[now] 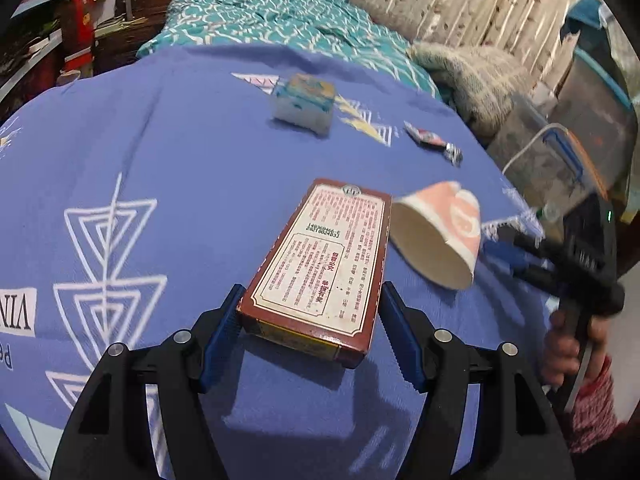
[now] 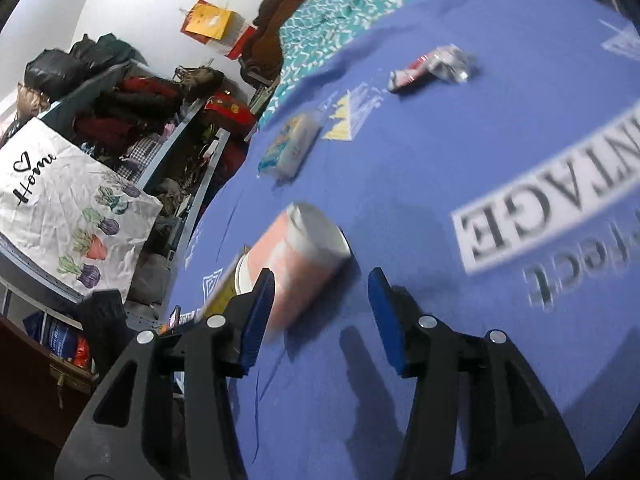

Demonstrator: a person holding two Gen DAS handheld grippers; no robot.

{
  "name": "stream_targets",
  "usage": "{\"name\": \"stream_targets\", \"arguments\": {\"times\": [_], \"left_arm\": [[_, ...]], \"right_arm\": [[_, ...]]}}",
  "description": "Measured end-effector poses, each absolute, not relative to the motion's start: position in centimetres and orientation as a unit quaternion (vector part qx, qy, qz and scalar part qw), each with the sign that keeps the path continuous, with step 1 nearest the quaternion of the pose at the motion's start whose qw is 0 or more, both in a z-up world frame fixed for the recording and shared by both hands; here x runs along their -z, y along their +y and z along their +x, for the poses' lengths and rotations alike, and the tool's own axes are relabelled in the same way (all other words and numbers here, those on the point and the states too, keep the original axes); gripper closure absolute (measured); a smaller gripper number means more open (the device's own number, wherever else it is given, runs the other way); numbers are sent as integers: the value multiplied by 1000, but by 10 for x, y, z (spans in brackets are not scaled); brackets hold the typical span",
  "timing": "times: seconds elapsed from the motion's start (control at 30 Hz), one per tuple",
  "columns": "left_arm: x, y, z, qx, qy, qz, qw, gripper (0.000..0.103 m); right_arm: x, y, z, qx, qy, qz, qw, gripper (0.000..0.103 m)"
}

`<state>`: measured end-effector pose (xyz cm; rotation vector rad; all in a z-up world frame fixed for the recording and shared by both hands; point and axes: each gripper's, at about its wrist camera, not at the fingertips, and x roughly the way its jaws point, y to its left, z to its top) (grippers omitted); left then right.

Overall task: Collect trash
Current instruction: 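Grasp the pink paper cup with the right tool while the left tool grasps the brown box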

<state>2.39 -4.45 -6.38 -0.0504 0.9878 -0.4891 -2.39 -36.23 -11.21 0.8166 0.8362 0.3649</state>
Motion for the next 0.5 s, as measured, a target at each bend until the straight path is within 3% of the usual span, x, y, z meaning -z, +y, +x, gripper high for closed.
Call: {"name": "stream_targets", "arguments": {"times": [0.5], "left_arm": [[67,-32,34,201,438,-6,876,39]], "right_arm": [[115,-298,14,-187,437,362,802,51]]}}
